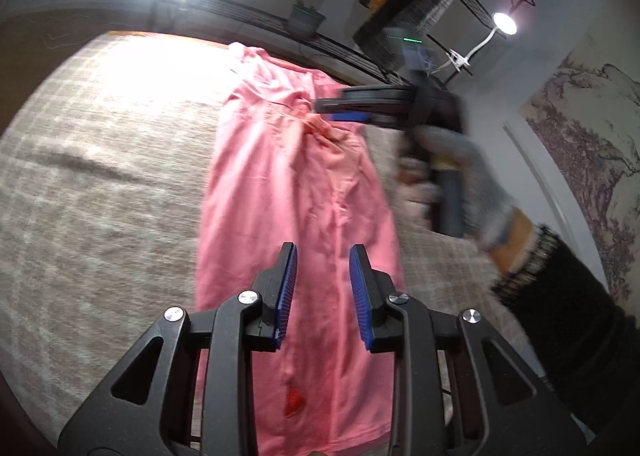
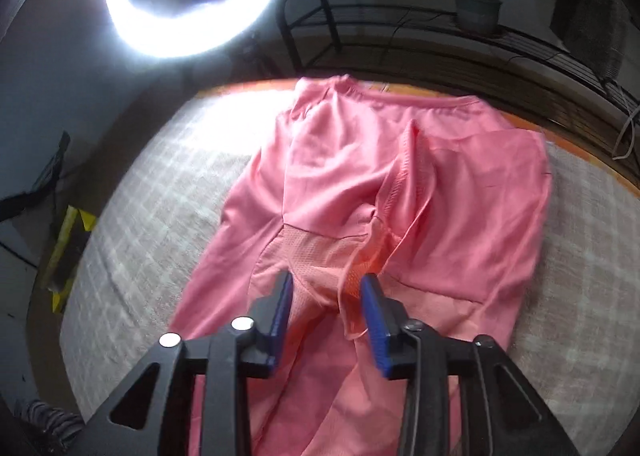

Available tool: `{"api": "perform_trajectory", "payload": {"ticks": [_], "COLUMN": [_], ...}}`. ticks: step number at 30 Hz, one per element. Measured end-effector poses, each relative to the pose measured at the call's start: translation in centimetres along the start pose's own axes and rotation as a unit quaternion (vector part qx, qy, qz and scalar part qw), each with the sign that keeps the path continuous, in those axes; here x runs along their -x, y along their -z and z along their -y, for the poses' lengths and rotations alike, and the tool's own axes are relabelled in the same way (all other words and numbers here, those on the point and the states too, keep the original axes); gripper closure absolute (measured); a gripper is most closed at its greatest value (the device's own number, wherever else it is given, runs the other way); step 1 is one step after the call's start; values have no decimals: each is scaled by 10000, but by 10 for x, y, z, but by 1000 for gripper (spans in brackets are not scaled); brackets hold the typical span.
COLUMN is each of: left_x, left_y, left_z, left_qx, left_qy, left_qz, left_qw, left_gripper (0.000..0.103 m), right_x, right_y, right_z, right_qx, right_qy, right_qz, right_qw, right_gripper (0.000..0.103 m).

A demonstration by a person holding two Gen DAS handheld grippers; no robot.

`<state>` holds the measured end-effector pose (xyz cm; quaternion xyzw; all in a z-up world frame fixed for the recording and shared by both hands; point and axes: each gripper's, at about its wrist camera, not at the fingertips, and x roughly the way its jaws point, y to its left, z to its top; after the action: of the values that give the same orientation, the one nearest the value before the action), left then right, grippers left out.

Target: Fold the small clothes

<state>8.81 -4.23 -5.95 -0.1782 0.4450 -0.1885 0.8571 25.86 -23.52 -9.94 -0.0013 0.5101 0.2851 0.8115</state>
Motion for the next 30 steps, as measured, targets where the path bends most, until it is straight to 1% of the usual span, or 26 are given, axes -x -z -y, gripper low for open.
{"api": "perform_trajectory", "payload": {"ticks": [2, 3, 4, 5, 7, 10, 13, 16, 18, 21, 23, 24, 25, 27, 30], "left_x": [6, 9, 13, 15, 22, 29, 32, 30, 28, 23, 20, 18, 18, 20, 19], "left_y": [3, 5, 7, 10, 18, 33, 50, 69, 83, 102, 112, 117, 118, 119, 125], "left_z": [-6, -10, -15, -17, -25, -35, -52, -67, -74, -80, -83, -84, -82, -81, -78], "left_qx": [-19, -23, -25, -31, -25, -26, 166, 424, 562, 756, 916, 1011, 1038, 1015, 1130], "left_qy": [-105, -142, -156, -156, -138, -150, -146, -40, 7, 62, 163, 219, 234, 245, 410], "left_qz": [54, 63, 54, 39, 10, -114, -403, -752, -962, -1249, -1390, -1445, -1411, -1407, -1478], "left_qw": [9999, 9999, 9999, 9999, 9999, 9998, 9989, 9963, 9938, 9893, 9859, 9841, 9843, 9845, 9817], "left_gripper": [77, 77, 73, 64, 59, 59, 59, 59, 59, 59, 59, 59, 59, 59, 59], "right_x": [29, 50, 67, 84, 122, 164, 190, 196, 189, 169, 155, 149, 145, 137, 134], "right_y": [9, 19, 28, 39, 67, 114, 169, 224, 260, 300, 315, 323, 328, 335, 341], "right_z": [5, 10, 11, 13, 15, 13, 3, -5, -11, -18, -20, -22, -23, -30, -40], "right_qx": [-254, -412, -524, -630, -838, -1110, -1251, -1512, -1691, -1842, -1996, -2066, -2087, -2055, -1959], "right_qy": [-149, -241, -294, -339, -424, -468, -459, -551, -636, -798, -957, -1102, -1173, -1276, -1436], "right_qz": [205, 337, 419, 493, 615, 619, 503, 320, 122, -145, -269, -319, -346, -392, -406], "right_qw": [9994, 9983, 9973, 9962, 9937, 9908, 9898, 9864, 9835, 9795, 9748, 9717, 9703, 9695, 9692], "right_gripper": [65, 65, 65, 65, 65, 65, 65, 63, 63, 63, 63, 63, 63, 64, 64]}}
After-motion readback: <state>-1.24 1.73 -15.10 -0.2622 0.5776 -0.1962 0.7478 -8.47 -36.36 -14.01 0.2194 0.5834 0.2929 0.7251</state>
